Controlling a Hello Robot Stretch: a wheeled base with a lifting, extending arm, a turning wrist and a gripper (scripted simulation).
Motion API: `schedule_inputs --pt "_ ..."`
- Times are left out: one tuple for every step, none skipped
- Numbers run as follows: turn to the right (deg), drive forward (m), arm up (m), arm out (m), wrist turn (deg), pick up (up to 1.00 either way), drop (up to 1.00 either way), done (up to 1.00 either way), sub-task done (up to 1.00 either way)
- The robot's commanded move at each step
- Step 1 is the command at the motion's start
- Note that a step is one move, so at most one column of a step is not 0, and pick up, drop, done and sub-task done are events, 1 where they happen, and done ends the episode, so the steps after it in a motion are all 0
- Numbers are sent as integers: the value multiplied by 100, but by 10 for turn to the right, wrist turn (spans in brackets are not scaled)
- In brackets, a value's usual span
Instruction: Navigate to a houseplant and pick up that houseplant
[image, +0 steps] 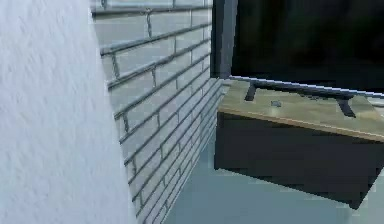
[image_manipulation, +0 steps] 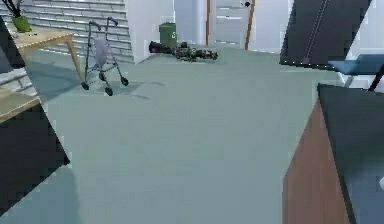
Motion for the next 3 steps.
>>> schedule_inputs --pt "450 0 0 0 0 0 0 0 0" --pt "330 0 0 0 0 0 0 0 0" --pt "0 0 50 0 0 0 0 0 0"
